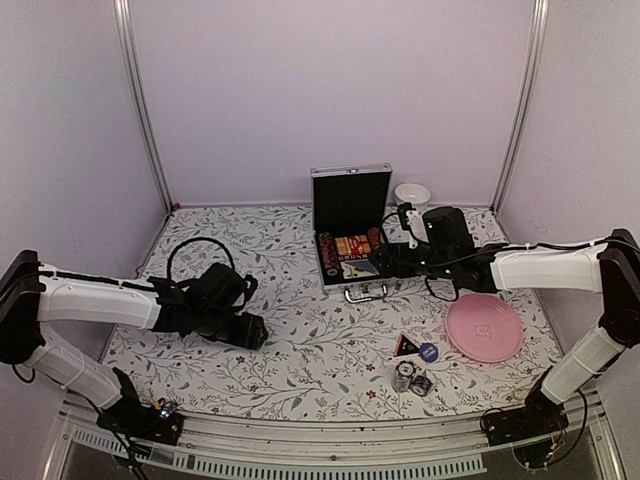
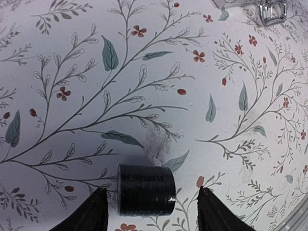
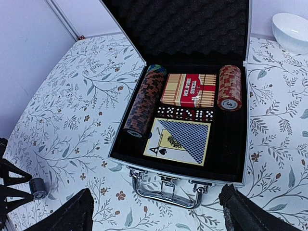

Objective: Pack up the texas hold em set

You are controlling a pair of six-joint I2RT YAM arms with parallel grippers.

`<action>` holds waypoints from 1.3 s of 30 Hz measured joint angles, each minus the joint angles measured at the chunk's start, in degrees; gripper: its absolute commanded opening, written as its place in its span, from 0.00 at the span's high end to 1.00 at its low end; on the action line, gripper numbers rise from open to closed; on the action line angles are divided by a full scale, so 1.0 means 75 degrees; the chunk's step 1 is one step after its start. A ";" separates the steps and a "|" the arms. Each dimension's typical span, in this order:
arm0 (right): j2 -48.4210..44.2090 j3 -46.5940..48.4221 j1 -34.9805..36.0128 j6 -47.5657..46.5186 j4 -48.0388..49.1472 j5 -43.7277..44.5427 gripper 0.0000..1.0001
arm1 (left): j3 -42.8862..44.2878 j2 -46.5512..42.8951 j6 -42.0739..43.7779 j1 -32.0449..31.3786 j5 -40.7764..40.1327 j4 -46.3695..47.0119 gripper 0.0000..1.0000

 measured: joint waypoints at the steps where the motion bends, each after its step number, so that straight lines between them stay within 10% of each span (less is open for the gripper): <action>1: 0.0000 -0.0023 0.0000 0.0026 0.0003 0.0000 0.08 | 0.0032 0.0070 0.0006 0.0000 -0.0035 -0.0050 0.40; 31: 0.0029 0.0079 -0.0006 0.0210 0.0017 -0.0466 0.08 | 0.0667 0.0927 0.0344 -0.0731 -0.1096 -0.0784 0.81; 39: 0.0143 0.1667 -0.0070 0.0382 -0.1568 -0.2139 0.14 | 0.0595 0.0431 0.1891 -0.0901 -0.1122 0.1545 0.81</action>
